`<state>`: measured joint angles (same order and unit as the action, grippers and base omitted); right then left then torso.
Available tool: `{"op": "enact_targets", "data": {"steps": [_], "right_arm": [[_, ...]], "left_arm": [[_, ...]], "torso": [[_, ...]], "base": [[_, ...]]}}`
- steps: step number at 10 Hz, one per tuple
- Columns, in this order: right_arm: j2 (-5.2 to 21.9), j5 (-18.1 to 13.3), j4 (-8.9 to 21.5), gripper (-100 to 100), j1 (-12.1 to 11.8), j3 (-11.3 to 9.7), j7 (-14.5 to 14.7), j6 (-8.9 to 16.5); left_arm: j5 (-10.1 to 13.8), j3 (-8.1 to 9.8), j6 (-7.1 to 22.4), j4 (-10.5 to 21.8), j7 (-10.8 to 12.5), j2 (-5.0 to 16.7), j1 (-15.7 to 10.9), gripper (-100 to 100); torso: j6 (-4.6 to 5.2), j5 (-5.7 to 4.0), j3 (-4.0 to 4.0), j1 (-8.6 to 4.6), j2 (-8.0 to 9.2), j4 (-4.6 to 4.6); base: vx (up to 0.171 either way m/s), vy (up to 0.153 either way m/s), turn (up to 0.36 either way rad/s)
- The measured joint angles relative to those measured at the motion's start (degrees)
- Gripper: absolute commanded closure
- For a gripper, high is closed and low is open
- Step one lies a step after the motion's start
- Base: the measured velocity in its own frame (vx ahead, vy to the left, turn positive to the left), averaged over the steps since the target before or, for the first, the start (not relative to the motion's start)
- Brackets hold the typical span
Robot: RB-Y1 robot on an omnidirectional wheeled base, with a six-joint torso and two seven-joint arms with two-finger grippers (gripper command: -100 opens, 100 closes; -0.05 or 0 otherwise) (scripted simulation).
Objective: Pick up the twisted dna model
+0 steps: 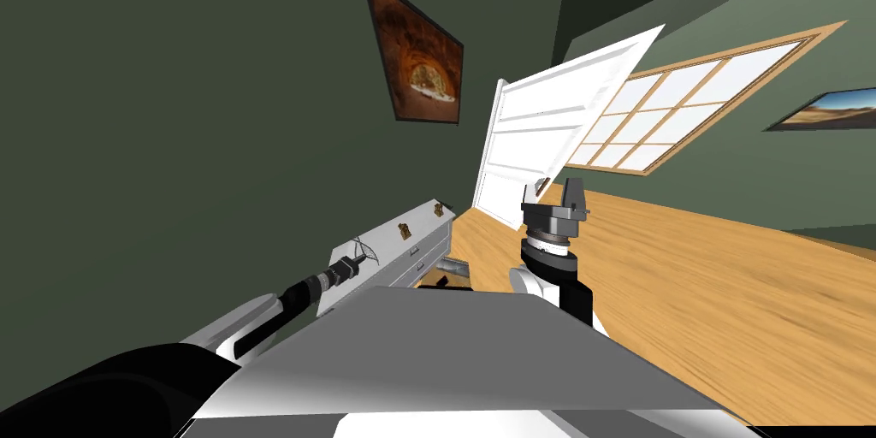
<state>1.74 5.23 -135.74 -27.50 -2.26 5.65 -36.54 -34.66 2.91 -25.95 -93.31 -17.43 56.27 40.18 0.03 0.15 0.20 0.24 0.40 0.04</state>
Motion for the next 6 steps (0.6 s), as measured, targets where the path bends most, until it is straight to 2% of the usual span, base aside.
{"op": "enact_targets", "data": {"steps": [4, 5, 6], "right_arm": [[0.00, 0.00, 0.00, 0, 0.00, 0.00, 0.00, 0.00], [0.00, 0.00, 0.00, 0, -0.01, 0.00, 0.00, 0.00], [0.00, 0.00, 0.00, 0, -0.02, 0.00, 0.00, 0.00]], "left_arm": [[1.23, -2.47, 7.17, -4.17, 1.86, 1.22, -0.13, 100], [1.43, -2.99, 8.82, -4.78, 2.25, 1.34, -0.40, 100], [1.44, -3.04, 9.20, -4.79, 2.29, 1.34, -0.42, 0]], "torso": [[-0.01, 0.00, 0.00, 0.06, 0.00, 0.00], [-0.09, 0.00, -0.01, 0.04, -0.02, -0.01], [-0.09, -0.02, -0.10, -0.04, -0.19, -0.04]], "base": [[-0.110, 0.048, -0.115], [-0.040, 0.011, -0.004], [-0.009, 0.003, 0.003]]}}
